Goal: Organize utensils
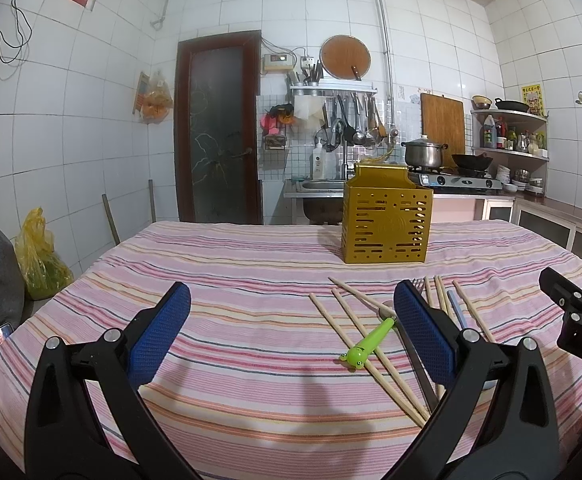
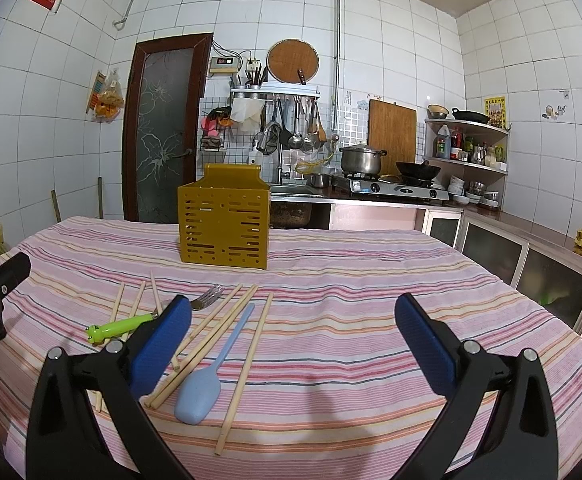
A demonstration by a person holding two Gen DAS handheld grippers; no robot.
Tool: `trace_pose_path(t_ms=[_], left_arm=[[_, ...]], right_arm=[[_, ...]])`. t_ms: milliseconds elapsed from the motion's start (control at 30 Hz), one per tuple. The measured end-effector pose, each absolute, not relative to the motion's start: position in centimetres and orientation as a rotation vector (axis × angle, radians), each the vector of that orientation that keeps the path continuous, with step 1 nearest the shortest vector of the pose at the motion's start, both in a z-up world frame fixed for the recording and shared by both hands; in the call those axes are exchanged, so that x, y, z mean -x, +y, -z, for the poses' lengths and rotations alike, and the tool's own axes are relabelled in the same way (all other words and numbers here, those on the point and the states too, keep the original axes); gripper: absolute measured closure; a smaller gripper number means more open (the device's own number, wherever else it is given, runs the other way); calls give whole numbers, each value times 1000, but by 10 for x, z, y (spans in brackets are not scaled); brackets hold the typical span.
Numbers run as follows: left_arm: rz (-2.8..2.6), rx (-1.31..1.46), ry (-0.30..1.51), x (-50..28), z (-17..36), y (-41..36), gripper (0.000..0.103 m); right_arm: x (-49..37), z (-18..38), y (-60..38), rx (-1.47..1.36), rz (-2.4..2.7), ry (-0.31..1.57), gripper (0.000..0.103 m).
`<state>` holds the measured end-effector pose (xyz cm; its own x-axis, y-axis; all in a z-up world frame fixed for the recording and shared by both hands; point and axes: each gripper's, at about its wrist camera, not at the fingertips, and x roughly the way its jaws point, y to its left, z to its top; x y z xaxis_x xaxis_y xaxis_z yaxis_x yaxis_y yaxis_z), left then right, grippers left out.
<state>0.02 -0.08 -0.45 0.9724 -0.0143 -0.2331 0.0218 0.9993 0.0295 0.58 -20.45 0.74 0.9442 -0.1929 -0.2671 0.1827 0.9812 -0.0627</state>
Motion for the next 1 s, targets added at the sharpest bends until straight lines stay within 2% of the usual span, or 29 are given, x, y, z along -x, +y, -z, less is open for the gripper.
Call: trace_pose_path(t_ms=[1000], left_arm=[[16,-38,234,0,7,-1,5]], right_arm=[[-5,-8,-204,39,192,282,4]])
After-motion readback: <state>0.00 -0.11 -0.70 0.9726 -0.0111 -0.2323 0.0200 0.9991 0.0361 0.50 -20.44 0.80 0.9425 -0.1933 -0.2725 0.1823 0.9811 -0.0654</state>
